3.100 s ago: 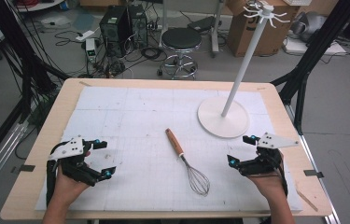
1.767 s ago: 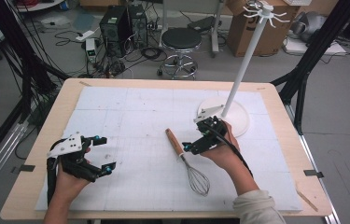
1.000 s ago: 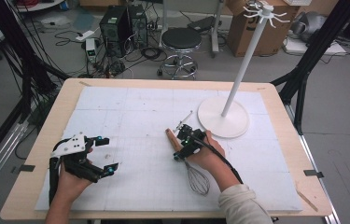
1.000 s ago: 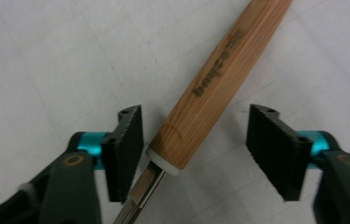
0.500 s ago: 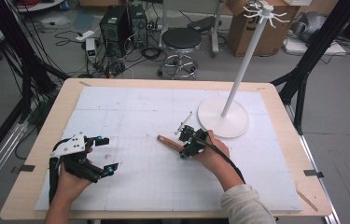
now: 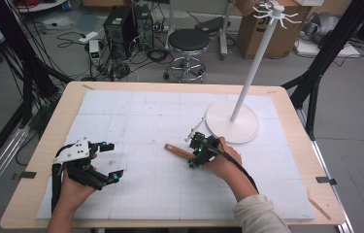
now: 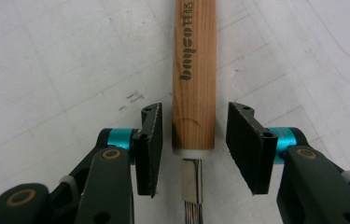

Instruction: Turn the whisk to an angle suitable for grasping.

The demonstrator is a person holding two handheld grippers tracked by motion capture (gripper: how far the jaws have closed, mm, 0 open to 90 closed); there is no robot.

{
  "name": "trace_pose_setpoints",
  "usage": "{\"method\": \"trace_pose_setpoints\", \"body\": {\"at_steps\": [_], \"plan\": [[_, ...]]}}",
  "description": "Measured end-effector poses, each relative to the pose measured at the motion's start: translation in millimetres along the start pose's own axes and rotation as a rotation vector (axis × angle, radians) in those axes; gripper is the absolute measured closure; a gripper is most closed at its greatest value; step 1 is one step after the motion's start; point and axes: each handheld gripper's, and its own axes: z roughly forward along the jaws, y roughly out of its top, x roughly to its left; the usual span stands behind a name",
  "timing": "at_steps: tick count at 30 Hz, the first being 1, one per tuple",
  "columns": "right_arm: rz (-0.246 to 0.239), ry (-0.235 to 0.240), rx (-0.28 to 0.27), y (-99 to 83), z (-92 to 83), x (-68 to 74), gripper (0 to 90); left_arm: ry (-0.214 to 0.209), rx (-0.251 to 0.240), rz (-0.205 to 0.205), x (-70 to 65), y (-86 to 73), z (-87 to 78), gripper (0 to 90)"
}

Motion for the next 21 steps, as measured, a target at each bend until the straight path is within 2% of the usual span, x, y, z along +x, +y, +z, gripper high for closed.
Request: {"method": "trace_pose_setpoints", "body": {"at_steps": [3,5,8,9,10,11,18,19,21], "plan": [[0.013,-0.003,0.007,0.8,1.0,1.1,55.1,0.0,0.002,0.0,0.0,-0.1,0.3,1.7],[0.007,-0.003,-0.003,0.1,1.3,0.2,55.0,-0.002,0.004,0.002,-0.1,0.0,0.8,1.7],[0.004,-0.01,0.01,1.0,1.1,2.1,56.1,0.0,0.007,0.004,-0.5,0.1,1.4,1.7],[0.009,-0.012,0.006,1.0,1.0,1.2,59.9,-0.001,0.008,0.006,-0.6,0.3,1.4,1.7],[0.009,-0.012,0.006,1.0,1.0,1.2,59.9,-0.001,0.006,0.006,-0.7,0.4,1.3,1.7],[0.005,-0.015,0.007,0.8,0.1,0.1,68.6,-0.002,0.006,0.006,-0.9,0.5,1.2,1.7],[0.013,-0.005,-0.001,0.1,-1.2,-1.8,70.9,-0.002,0.008,0.007,-0.8,0.6,0.9,1.7],[0.007,-0.025,-0.006,-0.2,-2.2,-1.6,70.9,0.0,0.008,0.008,-0.8,0.6,0.6,1.7],[0.008,-0.035,-0.023,-0.9,-4.3,-1.5,71.0,0.001,0.005,0.008,-0.6,0.7,0.2,1.7]]}}
